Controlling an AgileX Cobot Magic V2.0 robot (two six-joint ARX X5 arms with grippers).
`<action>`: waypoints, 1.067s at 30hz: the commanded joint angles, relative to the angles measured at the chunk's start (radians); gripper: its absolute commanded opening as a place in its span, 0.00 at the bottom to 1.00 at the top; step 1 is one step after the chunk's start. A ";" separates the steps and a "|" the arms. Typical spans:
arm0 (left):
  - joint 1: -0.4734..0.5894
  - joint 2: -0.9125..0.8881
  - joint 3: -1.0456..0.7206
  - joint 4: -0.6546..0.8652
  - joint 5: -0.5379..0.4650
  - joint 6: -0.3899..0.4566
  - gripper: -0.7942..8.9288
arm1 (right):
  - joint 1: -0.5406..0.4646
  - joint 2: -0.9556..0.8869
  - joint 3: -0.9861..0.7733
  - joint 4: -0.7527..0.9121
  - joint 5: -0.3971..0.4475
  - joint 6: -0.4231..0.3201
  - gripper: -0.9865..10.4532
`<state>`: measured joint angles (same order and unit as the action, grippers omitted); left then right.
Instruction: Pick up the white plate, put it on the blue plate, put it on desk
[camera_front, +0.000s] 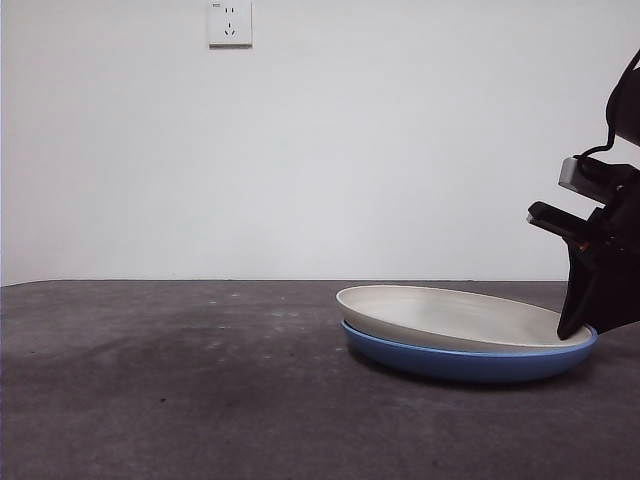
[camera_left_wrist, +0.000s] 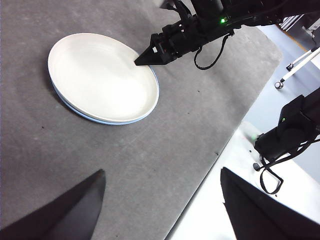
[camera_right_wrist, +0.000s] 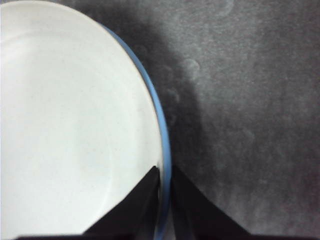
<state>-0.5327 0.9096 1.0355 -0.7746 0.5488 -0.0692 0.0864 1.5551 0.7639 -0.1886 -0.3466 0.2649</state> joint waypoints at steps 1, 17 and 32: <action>-0.004 0.006 0.008 0.009 0.002 -0.002 0.46 | 0.002 -0.013 0.004 0.008 0.007 -0.002 0.10; -0.004 0.006 0.008 0.009 0.002 -0.002 0.46 | 0.005 -0.206 0.027 0.009 -0.061 0.092 0.10; -0.004 0.006 0.008 0.010 0.002 0.002 0.46 | 0.195 -0.201 0.093 0.031 0.016 0.157 0.10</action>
<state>-0.5327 0.9096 1.0355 -0.7746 0.5488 -0.0692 0.2752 1.3384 0.8310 -0.1814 -0.3328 0.3916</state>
